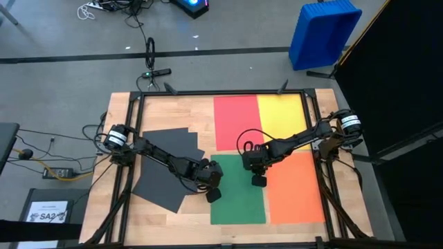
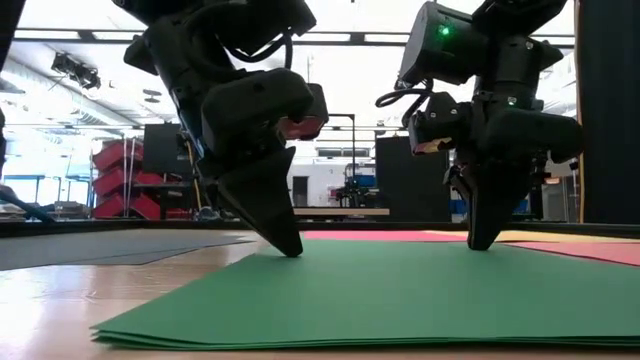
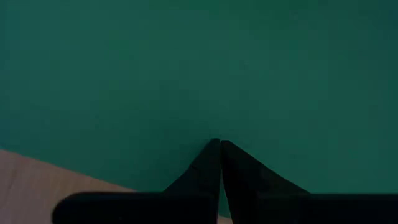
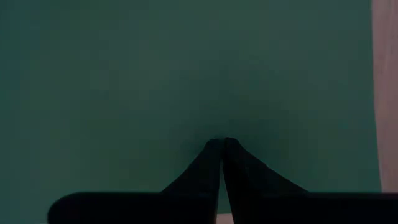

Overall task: Organize paper
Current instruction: Stack the green colored paper on top of the green colored papers

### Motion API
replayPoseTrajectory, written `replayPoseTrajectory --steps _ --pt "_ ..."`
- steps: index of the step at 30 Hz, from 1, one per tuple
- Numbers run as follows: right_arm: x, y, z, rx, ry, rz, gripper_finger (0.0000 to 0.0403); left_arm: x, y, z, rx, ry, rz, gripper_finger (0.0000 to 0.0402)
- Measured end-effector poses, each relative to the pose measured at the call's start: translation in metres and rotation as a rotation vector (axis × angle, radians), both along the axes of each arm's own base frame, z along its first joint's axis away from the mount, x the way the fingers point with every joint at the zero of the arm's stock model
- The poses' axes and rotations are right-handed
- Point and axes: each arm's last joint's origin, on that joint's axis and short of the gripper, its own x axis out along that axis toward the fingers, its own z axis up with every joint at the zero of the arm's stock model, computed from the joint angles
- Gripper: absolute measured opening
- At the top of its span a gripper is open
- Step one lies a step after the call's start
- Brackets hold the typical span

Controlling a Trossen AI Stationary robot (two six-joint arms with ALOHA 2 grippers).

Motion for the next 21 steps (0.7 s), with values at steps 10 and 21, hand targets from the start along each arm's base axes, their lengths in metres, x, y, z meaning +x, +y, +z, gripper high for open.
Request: replayPoseTrajectory --steps 10,21 --pt "-0.0024 -0.0019 -0.0005 0.011 0.031 -0.002 0.0000 0.0036 -0.0017 0.0013 -0.022 -0.043 -0.005 0.0000" --pt "-0.0031 -0.0025 -0.0005 0.004 0.037 0.012 0.0000 0.0045 -0.0018 0.0019 -0.023 -0.056 0.019 0.0000"
